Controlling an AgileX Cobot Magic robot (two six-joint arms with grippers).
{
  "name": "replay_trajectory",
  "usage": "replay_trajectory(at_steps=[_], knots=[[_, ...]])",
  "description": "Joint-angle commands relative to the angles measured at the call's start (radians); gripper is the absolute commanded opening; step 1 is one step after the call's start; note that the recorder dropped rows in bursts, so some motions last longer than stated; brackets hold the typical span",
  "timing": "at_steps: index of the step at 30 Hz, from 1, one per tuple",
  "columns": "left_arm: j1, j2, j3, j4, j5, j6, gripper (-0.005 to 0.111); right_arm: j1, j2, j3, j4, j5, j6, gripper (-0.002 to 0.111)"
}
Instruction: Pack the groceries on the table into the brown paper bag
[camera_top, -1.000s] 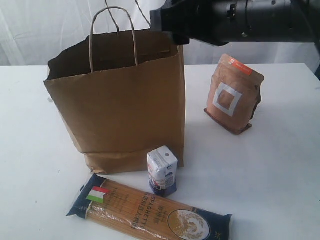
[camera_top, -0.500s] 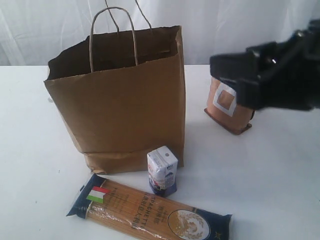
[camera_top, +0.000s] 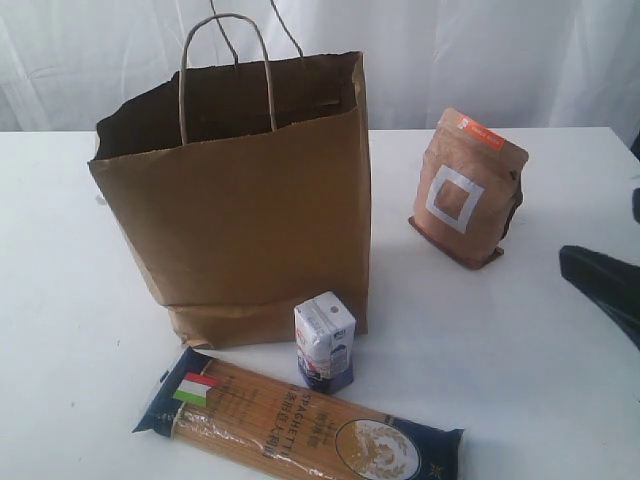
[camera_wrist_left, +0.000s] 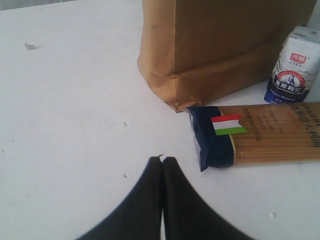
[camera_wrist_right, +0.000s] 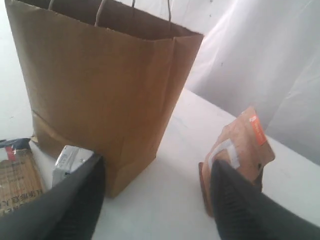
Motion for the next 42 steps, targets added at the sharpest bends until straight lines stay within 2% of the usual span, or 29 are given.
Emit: replay_trajectory(at_steps=[1, 7, 15, 20, 30, 33, 36, 40, 42], knots=[[0.002, -0.005, 0.004, -0.001, -0.003, -0.009, 0.0, 0.002, -0.049, 0.003, -0.039, -0.014, -0.005, 0.058], [0.002, -0.005, 0.004, -0.001, -0.003, -0.009, 0.0, 0.002, -0.06, 0.003, -0.039, -0.005, -0.005, 0.058], [0.002, -0.005, 0.004, -0.001, -0.003, -0.009, 0.0, 0.002, -0.06, 0.034, -0.027, 0.227, -0.005, 0.058], [0.002, -0.005, 0.004, -0.001, -0.003, -0.009, 0.0, 0.002, -0.064, 0.105, -0.027, 0.233, -0.005, 0.058], [0.002, -0.005, 0.004, -0.001, -0.003, -0.009, 0.0, 0.002, -0.064, 0.159, -0.033, 0.142, -0.005, 0.058], [0.002, -0.005, 0.004, -0.001, -0.003, -0.009, 0.0, 0.002, -0.064, 0.16, 0.088, 0.126, -0.005, 0.058], [0.002, -0.005, 0.004, -0.001, -0.003, -0.009, 0.0, 0.002, -0.064, 0.162, 0.107, 0.101, -0.005, 0.058], [0.002, -0.005, 0.004, -0.001, -0.003, -0.009, 0.0, 0.002, -0.064, 0.231, 0.131, -0.032, -0.005, 0.058], [0.002, -0.005, 0.004, -0.001, -0.003, -0.009, 0.0, 0.002, -0.064, 0.266, 0.148, -0.2, -0.005, 0.058]])
